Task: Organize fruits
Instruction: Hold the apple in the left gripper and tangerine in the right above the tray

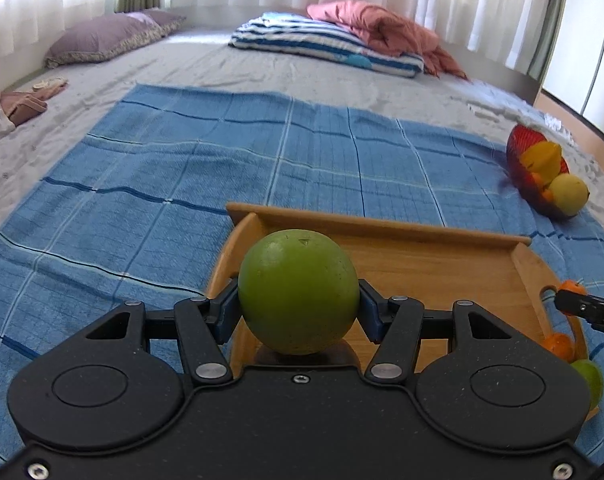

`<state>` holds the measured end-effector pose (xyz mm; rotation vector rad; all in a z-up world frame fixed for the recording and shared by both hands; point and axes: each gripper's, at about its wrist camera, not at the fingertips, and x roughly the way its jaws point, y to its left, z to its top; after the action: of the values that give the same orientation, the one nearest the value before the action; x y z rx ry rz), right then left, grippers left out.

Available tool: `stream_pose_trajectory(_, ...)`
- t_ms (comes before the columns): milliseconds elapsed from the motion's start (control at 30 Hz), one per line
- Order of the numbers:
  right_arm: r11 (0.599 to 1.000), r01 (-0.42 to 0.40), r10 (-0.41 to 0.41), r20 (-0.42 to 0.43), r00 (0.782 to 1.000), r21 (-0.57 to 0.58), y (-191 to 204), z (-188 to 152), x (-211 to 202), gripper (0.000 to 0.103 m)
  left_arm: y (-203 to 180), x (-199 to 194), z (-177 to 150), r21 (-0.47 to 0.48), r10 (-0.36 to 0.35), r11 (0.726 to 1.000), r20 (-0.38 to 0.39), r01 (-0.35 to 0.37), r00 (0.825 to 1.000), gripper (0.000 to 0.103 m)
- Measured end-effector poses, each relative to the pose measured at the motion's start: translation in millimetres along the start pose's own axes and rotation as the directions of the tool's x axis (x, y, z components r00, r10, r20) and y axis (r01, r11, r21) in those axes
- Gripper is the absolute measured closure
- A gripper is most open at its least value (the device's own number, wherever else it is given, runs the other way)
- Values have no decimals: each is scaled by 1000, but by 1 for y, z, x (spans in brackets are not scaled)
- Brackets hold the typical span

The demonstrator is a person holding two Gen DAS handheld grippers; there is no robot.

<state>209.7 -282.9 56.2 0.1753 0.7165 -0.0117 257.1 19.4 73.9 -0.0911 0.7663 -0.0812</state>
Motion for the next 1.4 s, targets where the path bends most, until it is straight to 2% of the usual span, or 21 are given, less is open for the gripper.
stream_pose_trajectory(267, 999, 25, -27, -69, 997, -30, 6, 3, 19, 65, -9, 19, 5, 19, 7, 1000, -43, -6, 999, 47)
stream_pose_trajectory(467, 998, 36, -40, -88, 995, -45, 7, 5, 27, 64, -12, 34, 9, 18, 16, 1000, -69, -15, 997, 47)
stream_pose_trajectory(1400, 997, 26, -34, -122, 992, -66, 6, 2, 41, 64, -15, 61, 9, 42, 46, 998, -109, -41, 993, 47)
